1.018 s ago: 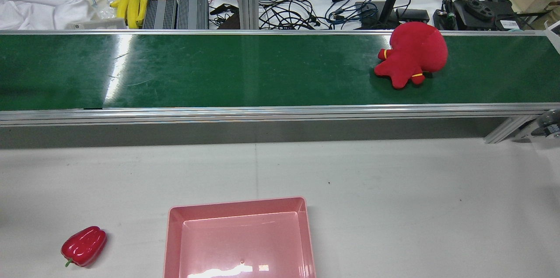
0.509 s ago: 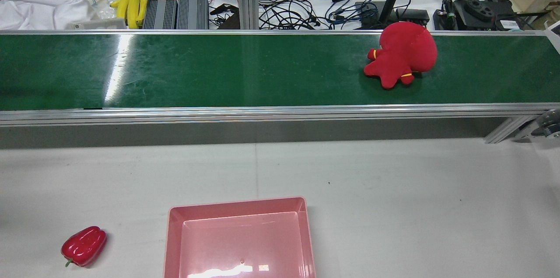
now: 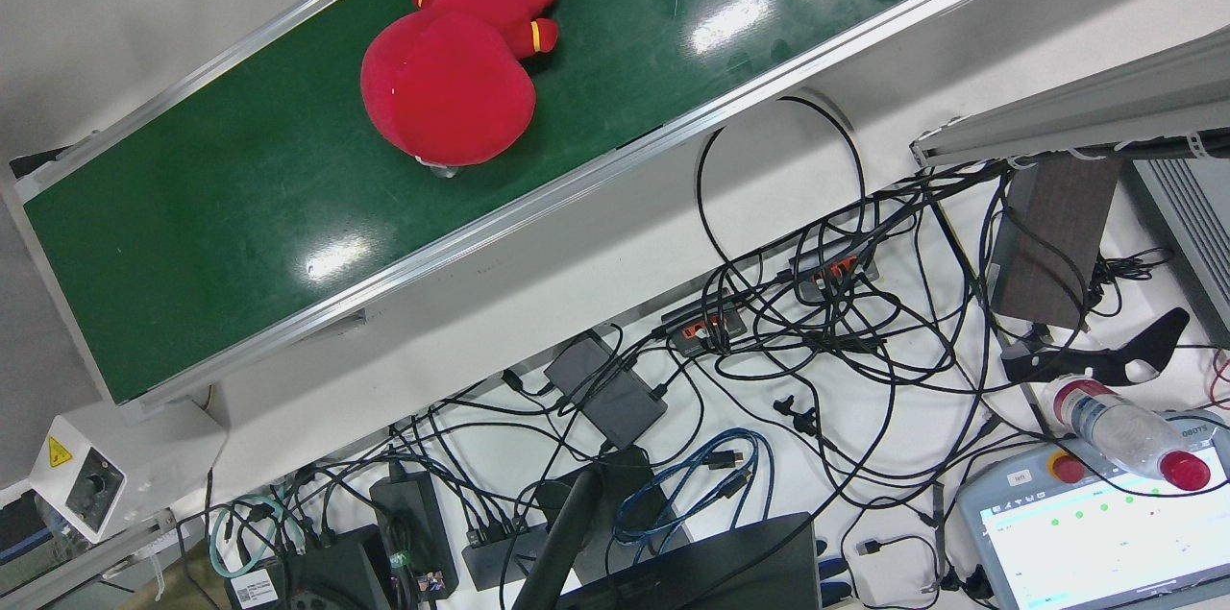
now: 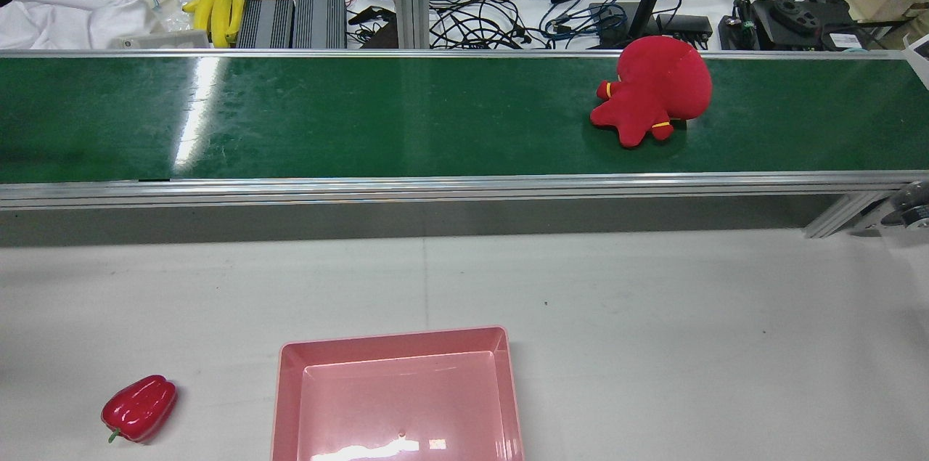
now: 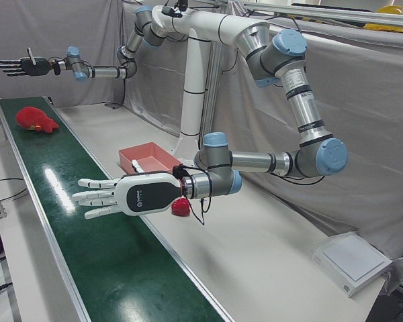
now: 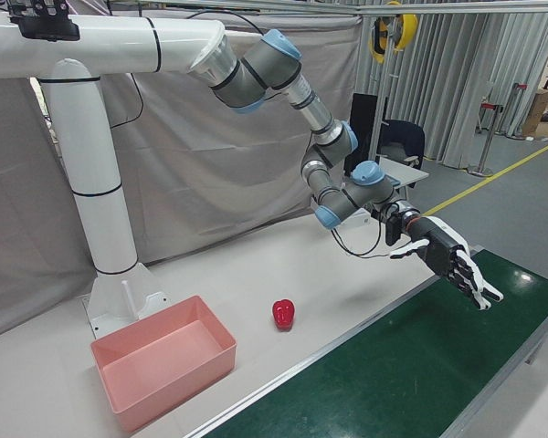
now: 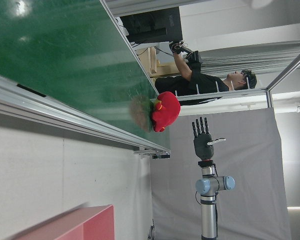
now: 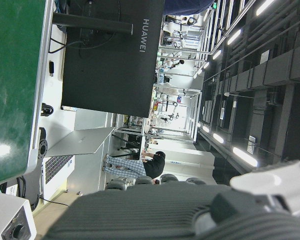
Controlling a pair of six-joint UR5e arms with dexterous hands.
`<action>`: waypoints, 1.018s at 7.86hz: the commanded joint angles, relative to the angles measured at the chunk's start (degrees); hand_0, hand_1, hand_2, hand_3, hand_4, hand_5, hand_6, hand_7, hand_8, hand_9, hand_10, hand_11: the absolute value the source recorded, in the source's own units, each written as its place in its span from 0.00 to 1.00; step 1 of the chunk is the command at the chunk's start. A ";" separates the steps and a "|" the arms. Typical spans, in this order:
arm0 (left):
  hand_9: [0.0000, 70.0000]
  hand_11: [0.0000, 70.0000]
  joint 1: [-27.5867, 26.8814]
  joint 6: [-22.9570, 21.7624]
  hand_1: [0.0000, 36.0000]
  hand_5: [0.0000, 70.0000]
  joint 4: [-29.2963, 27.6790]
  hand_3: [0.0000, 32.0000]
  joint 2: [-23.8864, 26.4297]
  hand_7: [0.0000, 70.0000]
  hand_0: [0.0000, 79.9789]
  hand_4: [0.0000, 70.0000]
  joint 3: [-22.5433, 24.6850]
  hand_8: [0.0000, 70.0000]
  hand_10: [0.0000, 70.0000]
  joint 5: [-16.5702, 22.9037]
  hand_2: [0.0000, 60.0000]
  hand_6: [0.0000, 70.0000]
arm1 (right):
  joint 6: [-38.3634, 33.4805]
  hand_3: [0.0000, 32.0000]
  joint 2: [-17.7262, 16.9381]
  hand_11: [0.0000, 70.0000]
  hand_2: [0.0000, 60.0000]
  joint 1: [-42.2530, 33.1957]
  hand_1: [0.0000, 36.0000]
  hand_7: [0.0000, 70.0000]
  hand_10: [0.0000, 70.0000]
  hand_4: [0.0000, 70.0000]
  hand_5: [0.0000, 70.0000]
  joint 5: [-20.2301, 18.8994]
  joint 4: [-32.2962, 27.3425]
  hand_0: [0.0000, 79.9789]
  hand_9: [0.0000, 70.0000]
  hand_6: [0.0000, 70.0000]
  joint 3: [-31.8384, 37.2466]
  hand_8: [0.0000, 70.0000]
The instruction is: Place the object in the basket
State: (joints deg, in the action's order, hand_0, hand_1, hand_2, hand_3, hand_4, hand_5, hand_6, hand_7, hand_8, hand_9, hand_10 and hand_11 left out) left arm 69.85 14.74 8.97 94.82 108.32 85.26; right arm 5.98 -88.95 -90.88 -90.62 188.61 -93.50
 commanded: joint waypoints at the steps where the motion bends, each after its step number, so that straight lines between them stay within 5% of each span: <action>1: 0.17 0.00 -0.07 0.38 0.57 0.25 0.00 0.00 -0.08 0.03 0.77 0.13 -0.13 0.11 0.00 -0.01 0.00 0.03 | 0.00 0.00 0.00 0.00 0.00 0.00 0.00 0.00 0.00 0.00 0.00 0.00 0.00 0.00 0.00 0.00 -0.01 0.00; 8: 0.17 0.00 0.11 0.03 0.57 0.24 0.00 0.00 -0.08 0.03 0.77 0.13 0.04 0.10 0.00 -0.01 0.00 0.03 | 0.00 0.00 0.00 0.00 0.00 0.00 0.00 0.00 0.00 0.00 0.00 0.00 0.00 0.00 0.00 0.00 -0.01 0.00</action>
State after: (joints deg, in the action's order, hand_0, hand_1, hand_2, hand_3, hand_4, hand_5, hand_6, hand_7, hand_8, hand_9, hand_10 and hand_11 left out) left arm 69.89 14.86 8.97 94.77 108.36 85.25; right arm 5.98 -88.95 -90.88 -90.62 188.61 -93.49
